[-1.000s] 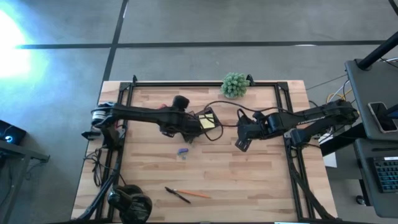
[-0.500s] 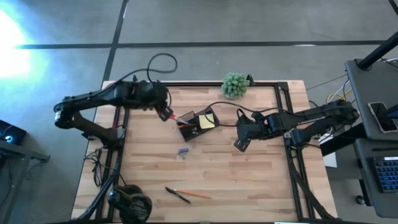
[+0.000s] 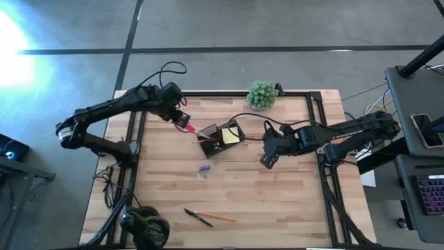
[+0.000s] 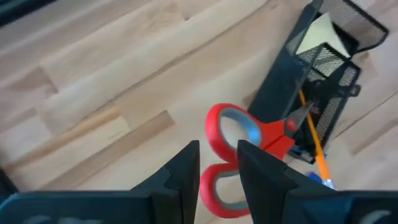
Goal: Pick and place office supplies into organizer
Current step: Put the red scissors into the desk organizer
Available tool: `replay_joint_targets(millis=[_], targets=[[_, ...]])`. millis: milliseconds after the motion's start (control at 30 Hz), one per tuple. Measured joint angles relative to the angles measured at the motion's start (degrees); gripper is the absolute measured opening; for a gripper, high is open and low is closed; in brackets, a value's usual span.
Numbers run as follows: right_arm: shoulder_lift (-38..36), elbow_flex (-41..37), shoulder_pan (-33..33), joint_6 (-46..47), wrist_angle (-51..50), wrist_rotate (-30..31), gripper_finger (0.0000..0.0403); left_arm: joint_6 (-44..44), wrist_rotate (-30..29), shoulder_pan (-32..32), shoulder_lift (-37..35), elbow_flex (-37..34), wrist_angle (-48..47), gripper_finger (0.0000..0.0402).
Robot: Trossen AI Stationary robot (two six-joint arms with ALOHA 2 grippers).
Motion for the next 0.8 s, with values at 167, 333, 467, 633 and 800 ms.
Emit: replay_joint_targets(millis=[167, 333, 467, 633, 800], targets=[[0.0, 0.0, 0.0, -0.7, 0.0, 0.0, 0.0098, 0.0, -0.4, 1.9, -0.3, -1.0, -1.0, 0.0092], [0.0, 0.0, 0.0, -1.9, 0.1, 0.2, 0.0092, -1.4, -0.5, 1.9, -4.1, -0.9, 3.9, 0.0092], [0.0, -0.1, 0.0, -2.9, 0.1, 0.6, 0.0088, -1.3, -5.1, 2.4, -6.2, -0.6, 0.5, 0.0092], [0.0, -0.2, -0.1, -3.5, 0.1, 2.1, 0.0092, 0.8, -3.3, 3.3, -6.1, -2.9, -5.8, 0.0092], [0.0, -0.2, -0.1, -3.5, 0.4, 3.5, 0.0091, -0.1, 1.2, 3.3, -4.9, -7.6, 1.4, 0.0093]])
